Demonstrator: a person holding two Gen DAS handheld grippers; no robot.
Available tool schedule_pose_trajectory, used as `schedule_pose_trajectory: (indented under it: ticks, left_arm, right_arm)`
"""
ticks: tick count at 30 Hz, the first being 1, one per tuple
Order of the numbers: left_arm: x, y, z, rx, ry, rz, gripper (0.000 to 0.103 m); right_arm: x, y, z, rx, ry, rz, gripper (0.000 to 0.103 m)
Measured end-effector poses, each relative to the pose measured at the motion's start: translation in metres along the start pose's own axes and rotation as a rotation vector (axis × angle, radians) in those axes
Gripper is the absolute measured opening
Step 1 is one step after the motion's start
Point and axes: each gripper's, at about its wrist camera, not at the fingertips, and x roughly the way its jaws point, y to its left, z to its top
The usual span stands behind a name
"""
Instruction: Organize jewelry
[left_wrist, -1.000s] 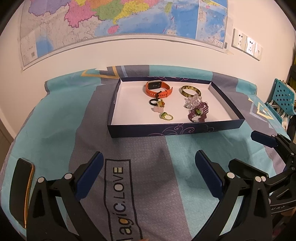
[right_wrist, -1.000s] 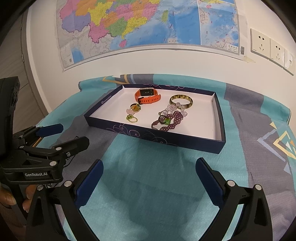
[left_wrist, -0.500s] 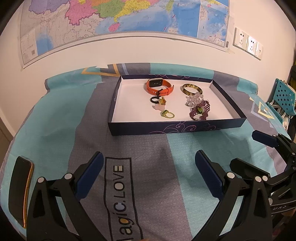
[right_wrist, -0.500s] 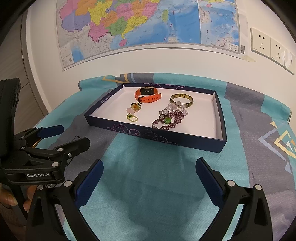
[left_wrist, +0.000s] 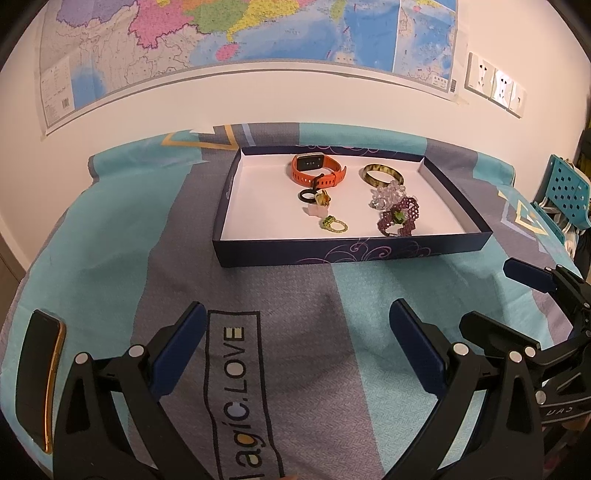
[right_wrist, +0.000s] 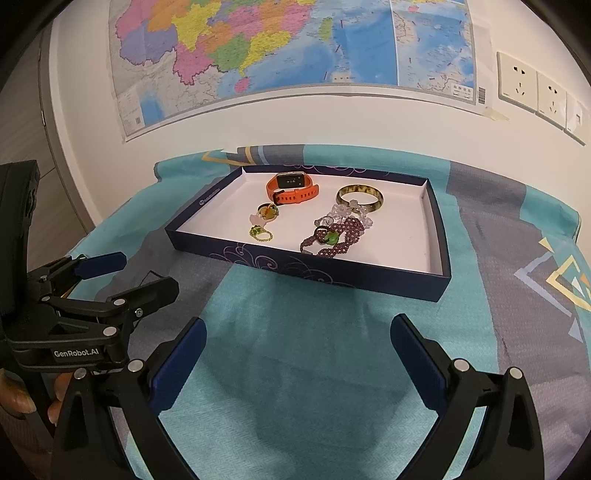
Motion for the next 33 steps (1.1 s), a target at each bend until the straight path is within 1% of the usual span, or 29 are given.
schedule_pose_trajectory:
  ticks: [33]
  left_arm:
    - [0.0035, -0.0015, -0.0031, -0.002, 0.014, 0.001, 0.097]
  right_arm:
    - [0.0008, -0.0013, -0.0014, 0.011, 0.002, -0.002, 0.097]
